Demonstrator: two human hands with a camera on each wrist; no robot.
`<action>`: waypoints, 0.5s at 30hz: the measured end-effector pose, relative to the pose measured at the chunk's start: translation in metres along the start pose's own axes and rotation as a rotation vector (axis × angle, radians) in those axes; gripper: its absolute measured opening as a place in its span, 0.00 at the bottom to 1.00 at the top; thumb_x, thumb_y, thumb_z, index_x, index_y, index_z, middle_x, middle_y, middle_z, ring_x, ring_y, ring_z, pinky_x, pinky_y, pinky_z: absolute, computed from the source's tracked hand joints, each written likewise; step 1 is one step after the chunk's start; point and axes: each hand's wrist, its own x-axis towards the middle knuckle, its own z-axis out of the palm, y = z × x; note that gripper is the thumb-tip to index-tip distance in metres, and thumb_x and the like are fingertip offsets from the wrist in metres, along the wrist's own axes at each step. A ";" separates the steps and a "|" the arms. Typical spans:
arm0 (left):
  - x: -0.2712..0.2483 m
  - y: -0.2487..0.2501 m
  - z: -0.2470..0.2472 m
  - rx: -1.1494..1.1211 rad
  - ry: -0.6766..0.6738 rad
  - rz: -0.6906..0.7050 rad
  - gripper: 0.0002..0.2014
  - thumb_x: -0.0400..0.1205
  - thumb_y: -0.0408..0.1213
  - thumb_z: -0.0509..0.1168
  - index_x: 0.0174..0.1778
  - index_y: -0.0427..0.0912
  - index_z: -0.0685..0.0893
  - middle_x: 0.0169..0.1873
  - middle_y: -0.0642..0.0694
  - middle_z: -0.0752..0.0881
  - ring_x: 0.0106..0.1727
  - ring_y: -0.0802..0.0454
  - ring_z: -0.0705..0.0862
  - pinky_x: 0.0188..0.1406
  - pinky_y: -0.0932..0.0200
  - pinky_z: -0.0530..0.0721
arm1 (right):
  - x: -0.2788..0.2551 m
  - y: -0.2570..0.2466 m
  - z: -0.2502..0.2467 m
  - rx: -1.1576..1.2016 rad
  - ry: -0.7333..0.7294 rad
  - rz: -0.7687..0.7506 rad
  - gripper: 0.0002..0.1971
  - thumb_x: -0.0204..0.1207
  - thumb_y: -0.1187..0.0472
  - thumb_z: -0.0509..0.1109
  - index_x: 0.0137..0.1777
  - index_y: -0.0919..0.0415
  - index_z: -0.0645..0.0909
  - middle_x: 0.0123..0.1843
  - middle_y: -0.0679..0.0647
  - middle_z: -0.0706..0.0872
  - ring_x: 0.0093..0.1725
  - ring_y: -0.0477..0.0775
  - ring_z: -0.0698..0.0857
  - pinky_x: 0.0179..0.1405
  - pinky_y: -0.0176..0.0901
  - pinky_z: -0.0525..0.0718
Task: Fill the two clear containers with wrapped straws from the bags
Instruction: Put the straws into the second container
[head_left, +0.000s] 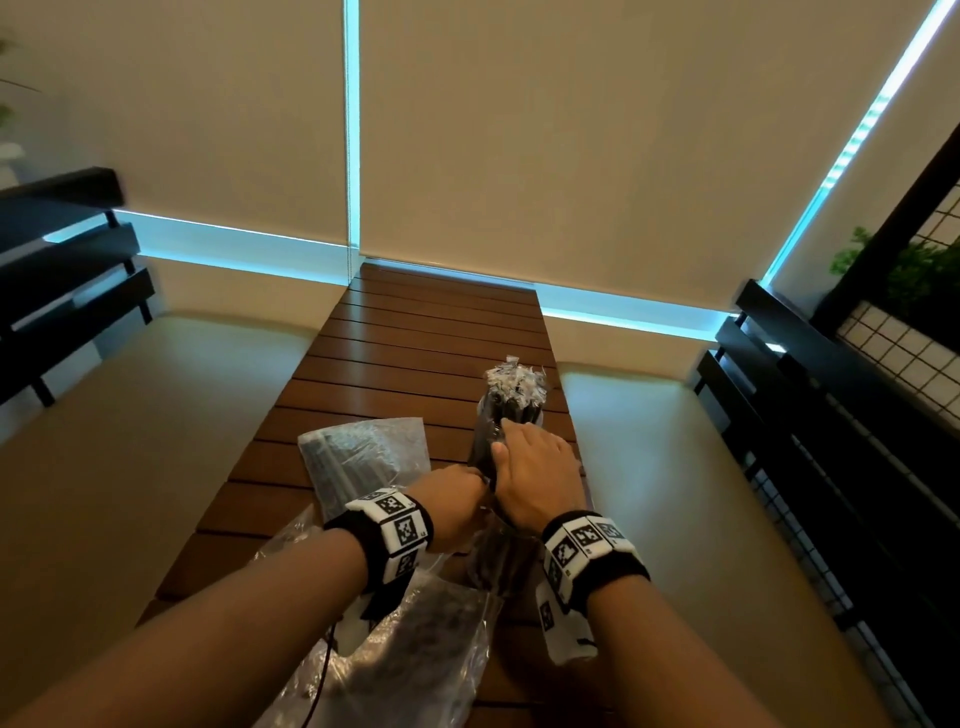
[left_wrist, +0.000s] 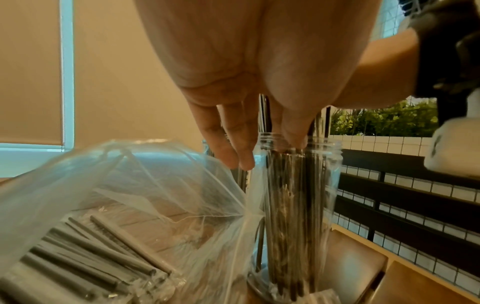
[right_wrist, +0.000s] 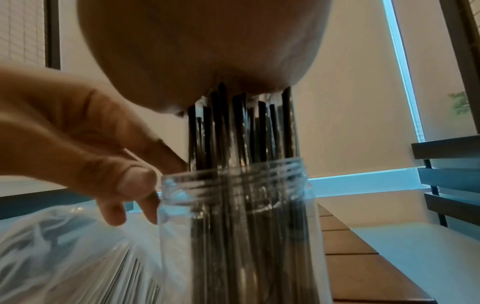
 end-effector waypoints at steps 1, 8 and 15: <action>-0.002 -0.001 -0.001 -0.057 0.035 -0.009 0.12 0.83 0.46 0.62 0.53 0.48 0.88 0.53 0.47 0.85 0.50 0.48 0.84 0.52 0.48 0.85 | 0.000 0.000 0.000 0.003 -0.006 0.004 0.23 0.88 0.48 0.49 0.77 0.56 0.70 0.72 0.52 0.79 0.73 0.52 0.74 0.76 0.51 0.66; -0.028 -0.038 -0.025 0.003 0.112 -0.347 0.45 0.66 0.62 0.76 0.78 0.55 0.65 0.70 0.52 0.70 0.63 0.49 0.80 0.58 0.49 0.84 | 0.003 -0.024 -0.024 0.043 0.284 0.022 0.20 0.80 0.41 0.55 0.61 0.49 0.81 0.60 0.49 0.82 0.62 0.53 0.77 0.61 0.53 0.71; -0.038 -0.061 -0.031 0.164 0.090 -0.437 0.14 0.82 0.37 0.62 0.64 0.50 0.78 0.61 0.47 0.80 0.59 0.46 0.82 0.50 0.53 0.82 | 0.010 -0.074 -0.026 0.155 -0.300 -0.257 0.15 0.81 0.56 0.62 0.33 0.59 0.79 0.30 0.52 0.82 0.28 0.52 0.80 0.32 0.47 0.85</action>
